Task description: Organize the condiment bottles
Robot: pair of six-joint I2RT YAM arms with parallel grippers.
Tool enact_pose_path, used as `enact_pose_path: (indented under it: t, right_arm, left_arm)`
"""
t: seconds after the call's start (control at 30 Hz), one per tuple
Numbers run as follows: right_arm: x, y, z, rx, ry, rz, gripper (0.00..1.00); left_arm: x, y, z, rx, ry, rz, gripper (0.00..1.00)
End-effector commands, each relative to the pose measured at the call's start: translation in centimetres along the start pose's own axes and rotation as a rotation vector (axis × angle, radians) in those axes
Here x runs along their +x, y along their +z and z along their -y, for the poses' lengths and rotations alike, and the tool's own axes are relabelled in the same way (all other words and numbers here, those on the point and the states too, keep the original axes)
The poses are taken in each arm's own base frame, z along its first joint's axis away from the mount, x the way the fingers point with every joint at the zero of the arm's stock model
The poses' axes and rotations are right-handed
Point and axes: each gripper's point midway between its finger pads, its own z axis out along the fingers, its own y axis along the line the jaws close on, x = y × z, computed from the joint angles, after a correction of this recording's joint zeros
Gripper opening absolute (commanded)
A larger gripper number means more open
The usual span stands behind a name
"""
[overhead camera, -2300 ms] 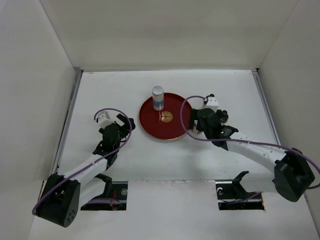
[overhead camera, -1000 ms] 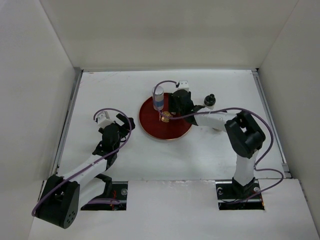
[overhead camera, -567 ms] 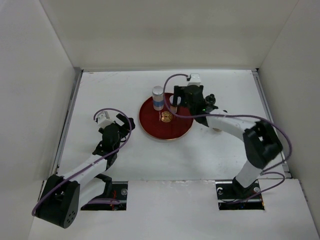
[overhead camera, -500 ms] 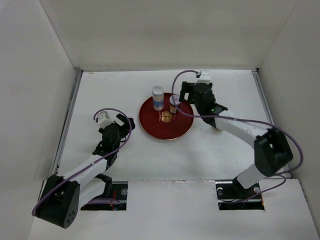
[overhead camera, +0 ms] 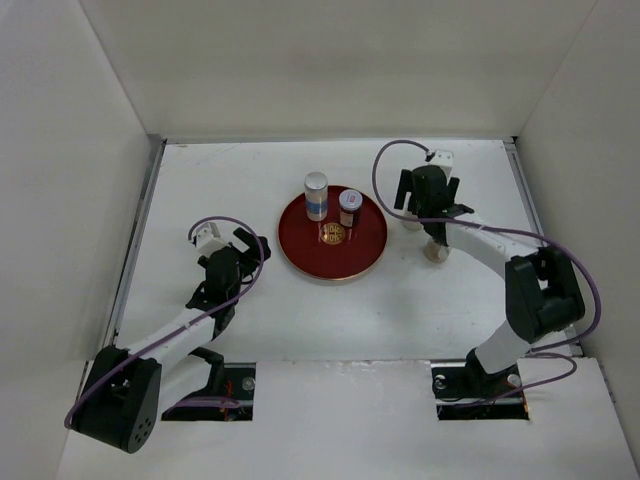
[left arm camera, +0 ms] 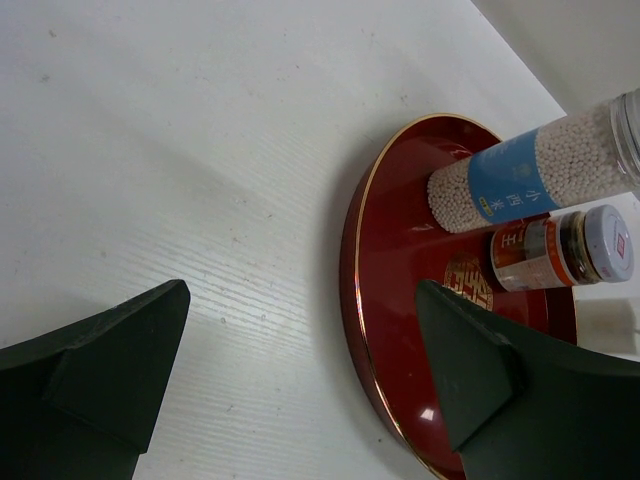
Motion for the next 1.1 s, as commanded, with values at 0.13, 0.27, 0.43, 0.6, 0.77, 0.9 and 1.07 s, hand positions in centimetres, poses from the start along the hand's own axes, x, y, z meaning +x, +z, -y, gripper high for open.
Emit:
enact_pose_path:
  t: [0.13,0.27,0.43,0.6,0.77,0.9,1.07]
  right_arm:
    - [-1.8,1.7,-0.7,-0.015,0.018,-0.002,0.91]
    - [-1.2,2.9,-0.9,-0.009,0.017,-0.017,0.81]
    - [-1.4,2.9,-1.2,-0.018,0.017,-0.02,0.75]
    - [-0.7,2.8,-0.8,-0.005,0.001,-0.058,0.83]
    - [-0.8,2.4,-1.1,-0.021,0.008,-0.054,0.6]
    - [-4.1,0.4,-1.2,-0.048,0.06,0.04,0.53]
    - [-9.5,-5.2,-2.1,-0.131,0.11,0.199,0.53]
  left_arm:
    - [-1.4,0.0,1.3,0.047,-0.03,0.048,1.0]
    - [-1.3,0.0,1.2,0.043,-0.028,0.041,1.0]
    - [-1.5,-0.1,1.1,0.042,-0.03,0.052,1.0]
    - [-1.6,-0.1,1.2,0.045,-0.033,0.055,1.0]
    - [-1.4,-0.1,1.2,0.045,-0.03,0.045,1.0]
    - [-1.5,-0.1,1.1,0.043,-0.03,0.051,1.0]
    - [-2.1,-0.3,1.1,0.045,-0.034,0.072,1.0]
